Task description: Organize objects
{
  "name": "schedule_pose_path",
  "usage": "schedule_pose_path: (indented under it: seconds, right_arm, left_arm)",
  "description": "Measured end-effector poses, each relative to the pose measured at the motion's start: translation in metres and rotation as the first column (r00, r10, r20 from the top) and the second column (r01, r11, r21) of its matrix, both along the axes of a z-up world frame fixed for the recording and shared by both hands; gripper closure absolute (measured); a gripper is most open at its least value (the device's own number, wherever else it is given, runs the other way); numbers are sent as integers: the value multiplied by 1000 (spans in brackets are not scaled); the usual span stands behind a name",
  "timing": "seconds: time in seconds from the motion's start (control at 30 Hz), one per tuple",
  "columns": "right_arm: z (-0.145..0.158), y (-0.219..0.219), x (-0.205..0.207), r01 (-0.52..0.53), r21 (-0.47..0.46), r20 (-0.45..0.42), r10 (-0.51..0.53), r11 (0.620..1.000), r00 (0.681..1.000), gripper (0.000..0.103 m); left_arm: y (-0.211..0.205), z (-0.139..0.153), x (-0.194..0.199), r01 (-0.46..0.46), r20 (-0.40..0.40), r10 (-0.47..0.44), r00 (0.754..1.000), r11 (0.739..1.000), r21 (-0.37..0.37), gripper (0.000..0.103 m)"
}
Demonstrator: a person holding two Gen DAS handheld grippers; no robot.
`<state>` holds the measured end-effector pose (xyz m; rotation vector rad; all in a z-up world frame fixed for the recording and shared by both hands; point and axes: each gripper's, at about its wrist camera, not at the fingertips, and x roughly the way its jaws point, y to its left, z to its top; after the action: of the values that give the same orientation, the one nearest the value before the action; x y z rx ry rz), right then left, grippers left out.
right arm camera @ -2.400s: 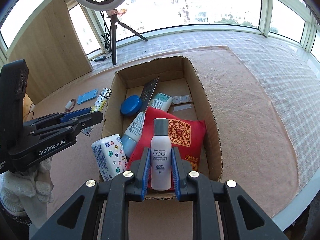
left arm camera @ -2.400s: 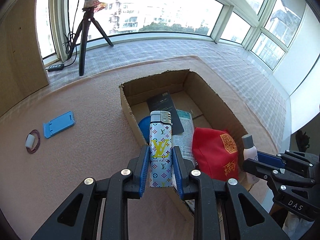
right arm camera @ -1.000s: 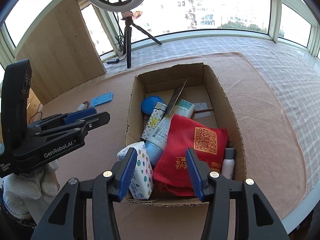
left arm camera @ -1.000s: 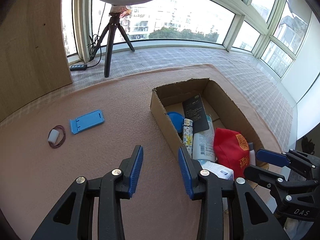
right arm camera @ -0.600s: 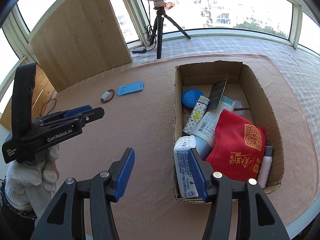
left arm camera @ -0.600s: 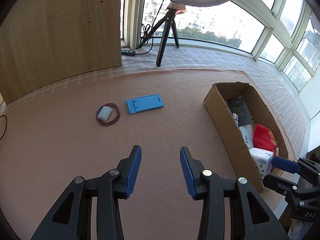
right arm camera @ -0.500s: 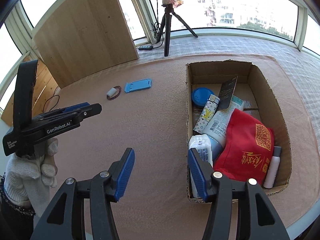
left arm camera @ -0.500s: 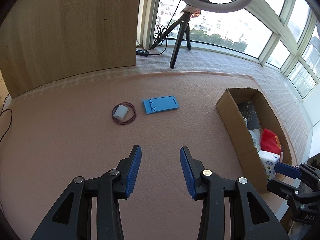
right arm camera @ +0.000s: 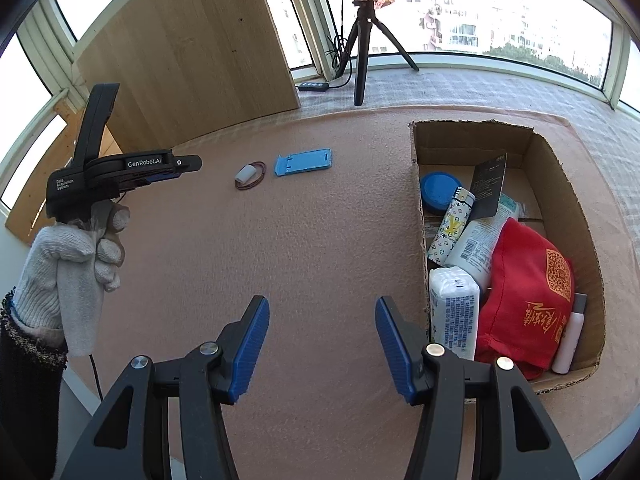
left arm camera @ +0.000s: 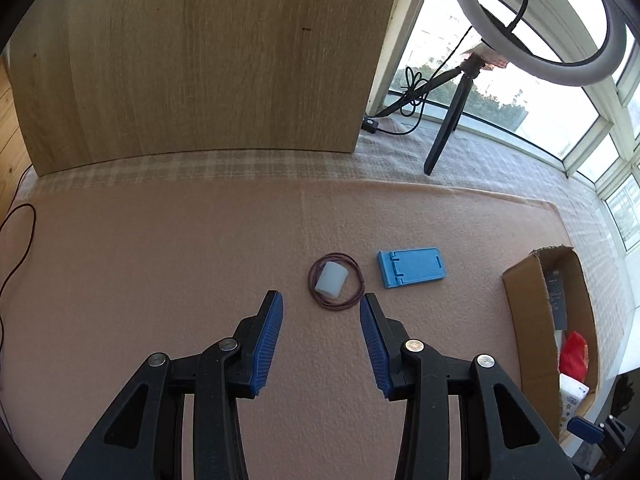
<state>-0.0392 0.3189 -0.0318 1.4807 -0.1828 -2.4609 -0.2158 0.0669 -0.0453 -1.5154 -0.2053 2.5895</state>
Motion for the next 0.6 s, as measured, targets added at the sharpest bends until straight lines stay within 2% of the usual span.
schedule_pose_path:
  seconds: [0.37, 0.5, 0.6]
  right_arm:
    - [-14, 15, 15, 31, 36, 48, -33, 999, 998, 52]
    - [-20, 28, 20, 58, 43, 68, -61, 997, 996, 52]
    - [-25, 36, 23, 75, 49, 77, -78, 996, 994, 52]
  left_arm:
    - [14, -41, -63, -48, 67, 43, 997, 996, 76, 64]
    - [15, -61, -74, -87, 102, 78, 992, 993, 85, 71]
    - [18, -71, -81, -96, 117, 86, 989, 992, 82, 73]
